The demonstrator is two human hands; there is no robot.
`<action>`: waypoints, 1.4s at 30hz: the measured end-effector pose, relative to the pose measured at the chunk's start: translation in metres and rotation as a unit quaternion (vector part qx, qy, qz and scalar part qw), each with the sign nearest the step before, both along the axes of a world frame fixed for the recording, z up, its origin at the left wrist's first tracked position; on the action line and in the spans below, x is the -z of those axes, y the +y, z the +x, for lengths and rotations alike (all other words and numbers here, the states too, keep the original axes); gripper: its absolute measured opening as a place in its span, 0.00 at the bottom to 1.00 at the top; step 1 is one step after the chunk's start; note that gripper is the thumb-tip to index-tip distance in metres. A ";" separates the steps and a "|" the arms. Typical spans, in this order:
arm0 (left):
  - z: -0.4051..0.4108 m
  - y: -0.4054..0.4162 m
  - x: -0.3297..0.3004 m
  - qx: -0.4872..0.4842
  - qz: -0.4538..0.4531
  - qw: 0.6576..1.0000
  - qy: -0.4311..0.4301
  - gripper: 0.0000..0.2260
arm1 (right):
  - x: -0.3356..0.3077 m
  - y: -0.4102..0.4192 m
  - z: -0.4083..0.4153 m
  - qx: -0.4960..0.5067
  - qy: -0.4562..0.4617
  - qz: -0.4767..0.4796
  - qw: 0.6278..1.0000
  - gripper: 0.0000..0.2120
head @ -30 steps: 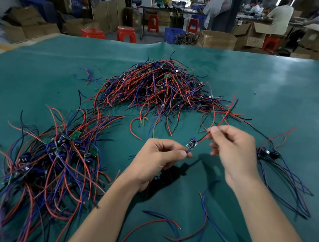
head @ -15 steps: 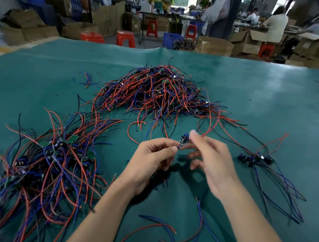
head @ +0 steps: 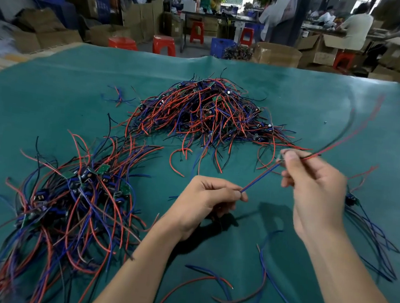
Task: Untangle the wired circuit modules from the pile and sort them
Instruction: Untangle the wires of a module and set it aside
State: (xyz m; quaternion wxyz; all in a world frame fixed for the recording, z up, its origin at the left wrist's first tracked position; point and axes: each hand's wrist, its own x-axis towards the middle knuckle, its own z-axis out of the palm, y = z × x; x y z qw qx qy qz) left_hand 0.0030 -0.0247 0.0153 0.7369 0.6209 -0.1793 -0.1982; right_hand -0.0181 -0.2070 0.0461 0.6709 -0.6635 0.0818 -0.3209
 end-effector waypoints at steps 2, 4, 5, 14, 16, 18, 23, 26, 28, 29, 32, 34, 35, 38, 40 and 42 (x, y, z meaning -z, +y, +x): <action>-0.001 0.001 -0.002 0.011 0.001 1.000 -0.005 0.06 | -0.017 0.003 -0.003 0.025 -0.045 0.042 0.998 0.08; -0.001 0.003 -0.005 0.024 -0.009 1.000 -0.007 0.06 | -0.040 0.012 -0.007 0.025 -0.088 0.050 0.995 0.06; -0.002 0.003 -0.005 0.028 -0.017 0.999 -0.005 0.06 | -0.054 0.020 -0.009 0.015 -0.112 0.045 0.993 0.05; -0.005 0.003 -0.004 -0.034 0.016 0.999 0.022 0.20 | -0.118 0.158 0.019 -0.310 -0.020 -0.112 0.944 0.13; -0.007 0.008 0.000 -0.040 0.012 0.998 0.036 0.09 | -0.107 0.189 0.031 -0.355 0.047 -0.212 0.909 0.19; -0.008 0.010 -0.001 -0.044 0.017 0.998 0.042 0.07 | -0.093 0.200 0.043 -0.414 0.121 -0.327 0.841 0.23; -0.003 0.003 -0.008 -0.034 -0.012 0.999 0.002 0.05 | -0.072 0.152 0.079 -0.303 0.194 -0.573 0.736 0.17; 0.000 0.002 -0.005 -0.027 -0.004 1.000 0.002 0.10 | -0.061 0.084 0.102 -0.151 0.238 -0.545 0.790 0.05; 0.000 0.002 -0.006 -0.026 0.004 1.000 0.001 0.10 | -0.047 0.035 0.114 -0.053 0.291 -0.515 0.805 0.04; 0.000 0.002 -0.006 -0.026 0.006 1.000 0.001 0.10 | -0.038 0.013 0.118 -0.017 0.324 -0.500 0.803 0.08; 0.000 0.002 -0.005 -0.024 0.005 1.000 0.009 0.10 | -0.012 -0.029 0.121 0.022 0.386 -0.449 0.806 0.15; 0.000 0.002 -0.005 -0.026 0.004 1.000 0.009 0.09 | 0.000 -0.040 0.125 0.024 0.388 -0.409 0.825 0.13; 0.000 0.003 -0.005 -0.027 0.002 1.000 0.009 0.09 | 0.004 -0.042 0.127 0.024 0.379 -0.380 0.843 0.12; 0.000 0.003 -0.005 -0.030 -0.005 0.999 0.015 0.10 | 0.007 -0.046 0.128 0.017 0.326 -0.266 0.907 0.11; 0.000 0.003 -0.004 -0.029 -0.009 0.999 0.023 0.10 | 0.002 -0.048 0.122 0.026 0.289 -0.184 0.939 0.09; 0.001 0.003 -0.003 -0.031 -0.015 0.999 0.034 0.10 | -0.008 -0.046 0.108 0.033 0.245 -0.102 0.964 0.05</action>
